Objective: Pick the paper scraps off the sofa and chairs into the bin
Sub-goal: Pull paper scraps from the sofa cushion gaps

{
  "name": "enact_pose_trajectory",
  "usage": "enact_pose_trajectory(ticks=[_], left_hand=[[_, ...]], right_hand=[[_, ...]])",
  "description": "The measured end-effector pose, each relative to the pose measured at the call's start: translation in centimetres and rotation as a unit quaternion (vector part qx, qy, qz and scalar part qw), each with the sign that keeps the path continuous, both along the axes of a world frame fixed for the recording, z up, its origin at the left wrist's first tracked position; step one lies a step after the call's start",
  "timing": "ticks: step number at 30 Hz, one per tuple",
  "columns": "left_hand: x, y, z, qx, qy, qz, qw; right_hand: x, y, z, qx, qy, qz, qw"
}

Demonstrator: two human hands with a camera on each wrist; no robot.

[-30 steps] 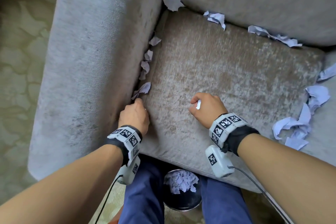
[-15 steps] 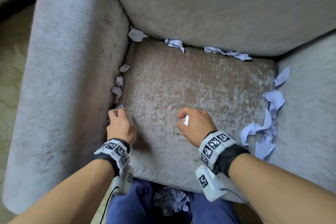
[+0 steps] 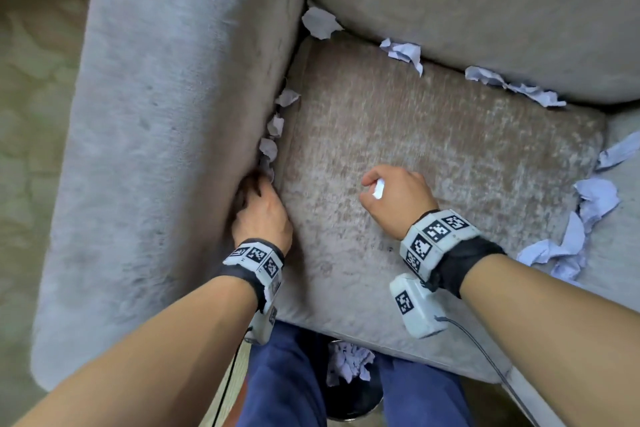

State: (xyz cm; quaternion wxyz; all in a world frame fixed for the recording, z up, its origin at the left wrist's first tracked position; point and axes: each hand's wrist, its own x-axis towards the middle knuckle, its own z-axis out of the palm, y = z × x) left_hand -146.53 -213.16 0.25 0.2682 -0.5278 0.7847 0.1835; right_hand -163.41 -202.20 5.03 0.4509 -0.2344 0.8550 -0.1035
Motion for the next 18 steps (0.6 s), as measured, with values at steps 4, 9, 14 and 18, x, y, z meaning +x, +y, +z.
enact_pose_trajectory(ticks=[4,9,14,18], left_hand=[[0.3,-1.4,-1.0,0.006,0.046,-0.006,0.999],[1.8,-1.2,-2.1,0.031,0.073,-0.012,0.997],[2.0,-1.0,-2.5,0.035,0.064,0.009,0.997],[1.9,-1.3,-2.6,0.018,0.112,0.06,0.992]], right_hand=[[0.4,-3.5,-0.5,0.002,0.01,0.015,1.0],[0.9,-6.7,-1.3,0.006,0.022,0.042,0.999],[1.8,-7.6,-2.2,0.005,0.018,0.052,0.998],[2.5,-7.4,-2.7,0.005,0.011,0.06,0.998]])
